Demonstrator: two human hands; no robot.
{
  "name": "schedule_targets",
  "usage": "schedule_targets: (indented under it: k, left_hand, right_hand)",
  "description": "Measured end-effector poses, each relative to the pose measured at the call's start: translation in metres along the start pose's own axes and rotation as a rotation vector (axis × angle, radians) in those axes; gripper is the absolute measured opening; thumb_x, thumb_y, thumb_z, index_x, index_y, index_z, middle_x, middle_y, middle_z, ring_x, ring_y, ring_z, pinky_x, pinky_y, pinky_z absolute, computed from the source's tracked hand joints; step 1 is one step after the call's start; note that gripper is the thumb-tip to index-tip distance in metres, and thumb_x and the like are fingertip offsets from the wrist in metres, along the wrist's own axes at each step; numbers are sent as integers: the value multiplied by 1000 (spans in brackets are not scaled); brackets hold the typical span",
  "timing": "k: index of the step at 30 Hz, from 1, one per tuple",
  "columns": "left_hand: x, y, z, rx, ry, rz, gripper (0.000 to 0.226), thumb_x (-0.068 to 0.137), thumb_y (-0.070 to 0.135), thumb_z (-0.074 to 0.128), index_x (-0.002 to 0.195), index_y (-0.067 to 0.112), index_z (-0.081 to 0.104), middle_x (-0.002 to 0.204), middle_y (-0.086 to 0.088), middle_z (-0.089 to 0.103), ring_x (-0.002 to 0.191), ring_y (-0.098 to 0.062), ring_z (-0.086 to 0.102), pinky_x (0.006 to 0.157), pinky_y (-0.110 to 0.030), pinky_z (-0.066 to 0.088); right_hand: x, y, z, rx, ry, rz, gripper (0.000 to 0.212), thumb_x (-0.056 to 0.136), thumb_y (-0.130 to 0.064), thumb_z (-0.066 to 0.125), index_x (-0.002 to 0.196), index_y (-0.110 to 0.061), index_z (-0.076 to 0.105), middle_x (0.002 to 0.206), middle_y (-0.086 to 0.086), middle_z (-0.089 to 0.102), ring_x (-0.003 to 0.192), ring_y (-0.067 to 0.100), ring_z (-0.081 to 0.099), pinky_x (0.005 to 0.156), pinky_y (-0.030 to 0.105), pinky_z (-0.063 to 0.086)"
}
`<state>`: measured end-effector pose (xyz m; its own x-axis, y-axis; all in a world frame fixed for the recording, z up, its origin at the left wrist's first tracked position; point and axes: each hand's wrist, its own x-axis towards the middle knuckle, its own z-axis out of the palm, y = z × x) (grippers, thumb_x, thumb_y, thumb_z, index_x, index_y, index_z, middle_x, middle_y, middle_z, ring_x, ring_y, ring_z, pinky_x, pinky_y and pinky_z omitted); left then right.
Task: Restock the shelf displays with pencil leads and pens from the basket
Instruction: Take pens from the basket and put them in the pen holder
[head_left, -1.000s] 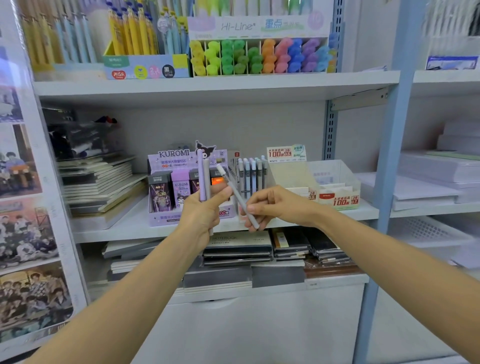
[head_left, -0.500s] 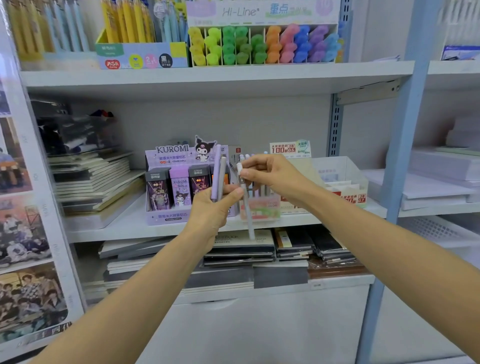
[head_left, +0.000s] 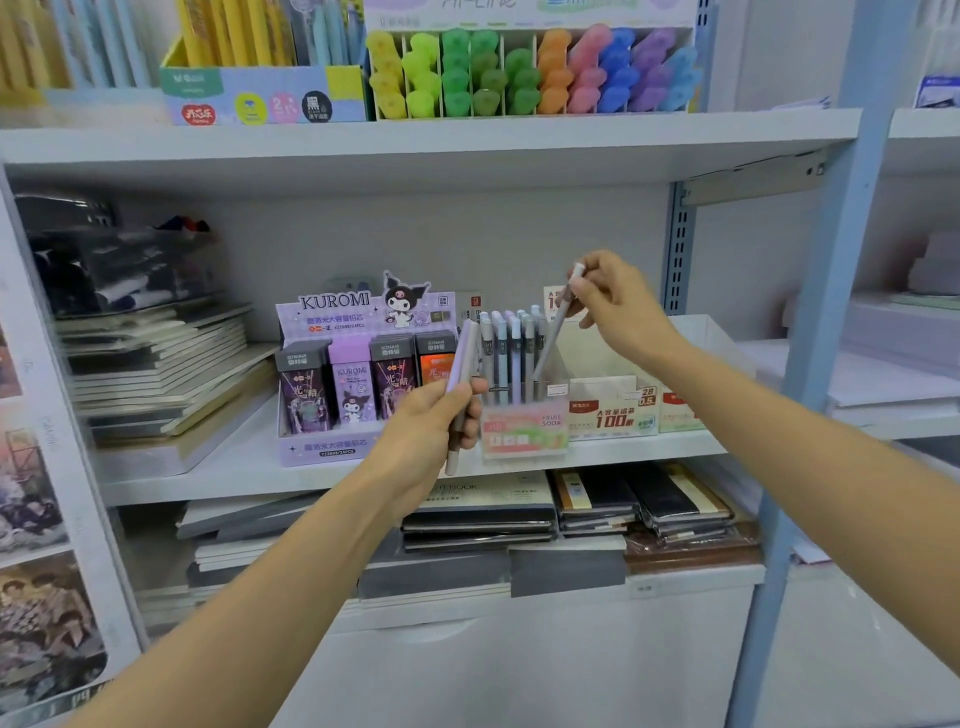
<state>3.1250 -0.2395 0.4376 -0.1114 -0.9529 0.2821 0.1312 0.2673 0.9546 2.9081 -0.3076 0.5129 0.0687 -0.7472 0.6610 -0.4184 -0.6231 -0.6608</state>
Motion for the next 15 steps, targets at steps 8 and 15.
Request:
schedule_targets:
  k: [8, 15]
  left_hand:
    - [-1, -9, -4, 57, -72, 15, 24, 103, 25, 44, 110, 14, 64, 69, -2, 63, 57, -13, 56, 57, -23, 50]
    - [2, -15, -3, 62, -77, 9, 26, 102, 26, 46, 116, 18, 66, 68, 4, 61, 55, -8, 49, 55, -20, 36]
  right_hand:
    - [-6, 20, 15, -190, -93, -61, 17, 102, -19, 45, 117, -15, 52, 97, 0, 69, 84, -1, 61, 69, 12, 46]
    - [-4, 21, 19, -174, -116, -69, 15, 98, -18, 54, 113, -15, 52, 86, -4, 70, 82, -1, 65, 76, 14, 48]
